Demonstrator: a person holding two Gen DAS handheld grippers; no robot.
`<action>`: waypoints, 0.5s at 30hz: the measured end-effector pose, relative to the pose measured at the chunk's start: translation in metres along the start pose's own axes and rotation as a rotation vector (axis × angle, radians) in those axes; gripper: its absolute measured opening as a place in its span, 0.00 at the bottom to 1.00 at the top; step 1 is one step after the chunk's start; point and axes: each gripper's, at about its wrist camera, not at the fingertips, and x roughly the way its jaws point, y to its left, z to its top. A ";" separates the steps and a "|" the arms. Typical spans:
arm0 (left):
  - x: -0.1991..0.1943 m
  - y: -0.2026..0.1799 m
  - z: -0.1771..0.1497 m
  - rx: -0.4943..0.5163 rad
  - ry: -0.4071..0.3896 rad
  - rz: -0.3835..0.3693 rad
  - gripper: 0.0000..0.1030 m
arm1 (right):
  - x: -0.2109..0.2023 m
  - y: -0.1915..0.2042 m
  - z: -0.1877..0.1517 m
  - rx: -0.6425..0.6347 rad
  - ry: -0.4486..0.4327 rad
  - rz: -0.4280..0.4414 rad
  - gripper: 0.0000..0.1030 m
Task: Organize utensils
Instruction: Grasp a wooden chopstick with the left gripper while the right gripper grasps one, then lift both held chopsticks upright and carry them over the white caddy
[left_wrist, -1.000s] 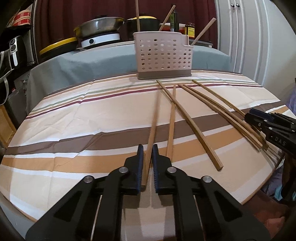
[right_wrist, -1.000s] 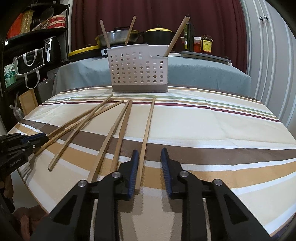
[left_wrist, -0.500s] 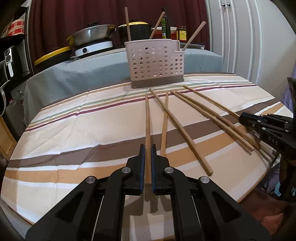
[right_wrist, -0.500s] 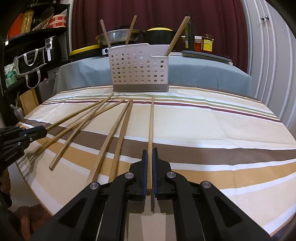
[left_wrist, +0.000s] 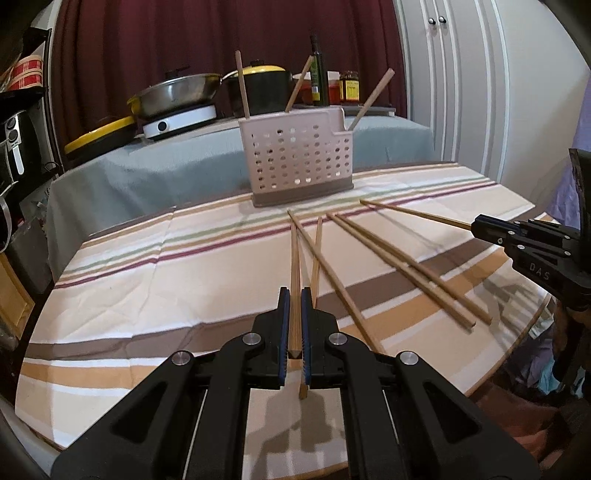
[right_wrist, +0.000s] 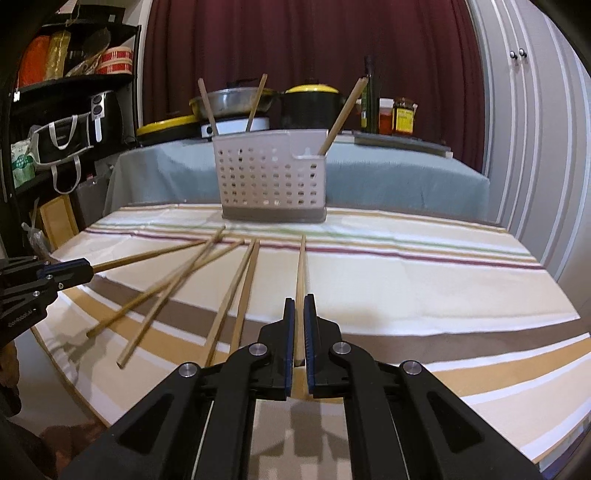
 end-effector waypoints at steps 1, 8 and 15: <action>-0.002 0.000 0.003 -0.003 -0.007 0.000 0.06 | -0.003 -0.001 0.002 0.000 -0.007 -0.002 0.05; -0.010 -0.003 0.019 0.006 -0.042 -0.009 0.06 | -0.019 -0.006 0.020 0.006 -0.064 -0.016 0.05; -0.011 -0.003 0.033 0.011 -0.067 -0.021 0.06 | -0.028 -0.012 0.038 0.012 -0.101 -0.017 0.05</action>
